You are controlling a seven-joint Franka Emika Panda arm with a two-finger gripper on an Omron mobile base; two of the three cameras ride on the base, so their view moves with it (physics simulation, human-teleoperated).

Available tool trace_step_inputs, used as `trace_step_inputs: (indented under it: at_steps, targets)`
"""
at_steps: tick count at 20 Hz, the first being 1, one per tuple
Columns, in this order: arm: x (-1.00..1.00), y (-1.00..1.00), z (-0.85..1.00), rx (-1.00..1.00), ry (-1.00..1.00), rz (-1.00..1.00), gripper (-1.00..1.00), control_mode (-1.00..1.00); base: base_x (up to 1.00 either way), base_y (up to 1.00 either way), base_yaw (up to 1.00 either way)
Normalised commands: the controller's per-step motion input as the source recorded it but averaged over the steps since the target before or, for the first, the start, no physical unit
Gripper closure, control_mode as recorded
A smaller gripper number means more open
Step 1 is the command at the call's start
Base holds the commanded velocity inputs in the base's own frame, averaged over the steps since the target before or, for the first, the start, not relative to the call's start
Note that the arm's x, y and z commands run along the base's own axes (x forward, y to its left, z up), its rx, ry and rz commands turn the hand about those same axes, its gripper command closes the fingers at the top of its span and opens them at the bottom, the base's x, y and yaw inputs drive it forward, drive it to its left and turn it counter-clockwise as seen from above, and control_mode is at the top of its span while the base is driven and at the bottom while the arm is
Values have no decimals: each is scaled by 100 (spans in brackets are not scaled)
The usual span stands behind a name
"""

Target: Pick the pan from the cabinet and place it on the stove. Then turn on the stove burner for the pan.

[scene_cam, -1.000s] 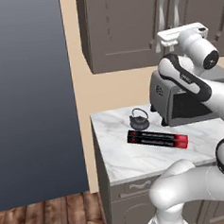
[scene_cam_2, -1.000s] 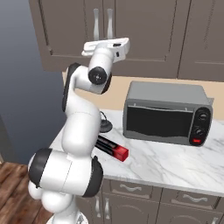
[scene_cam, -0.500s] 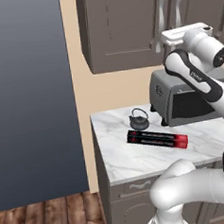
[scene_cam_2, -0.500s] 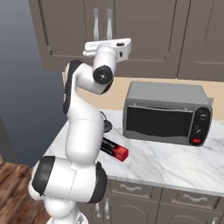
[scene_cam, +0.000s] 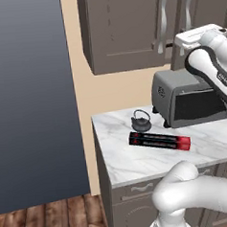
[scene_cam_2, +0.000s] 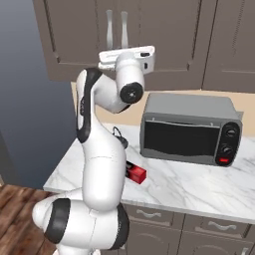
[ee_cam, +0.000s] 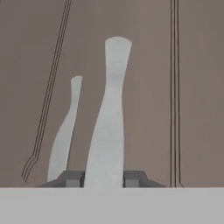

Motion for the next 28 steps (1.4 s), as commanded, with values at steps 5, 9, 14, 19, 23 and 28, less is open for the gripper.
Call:
trace_step_inputs:
  at_steps: [5, 9, 14, 19, 23, 28]
  targets:
    - [-45, -42, 2, 0, 0, 8, 100, -100, 0, 0, 0]
    - [-37, -53, 6, 0, 0, 7, 100, -100, 0, 0, 0]
    - [-31, -61, 4, 0, 0, 7, 100, -100, 0, 0, 0]
    - [-22, -70, 0, 0, 0, 6, 100, -100, 0, 0, 0]
    - [-14, -59, -3, 0, 1, 4, -100, -100, 0, 0, 0]
    - [-25, -1, -4, 0, -3, 0, -100, -100, 0, 0, 0]
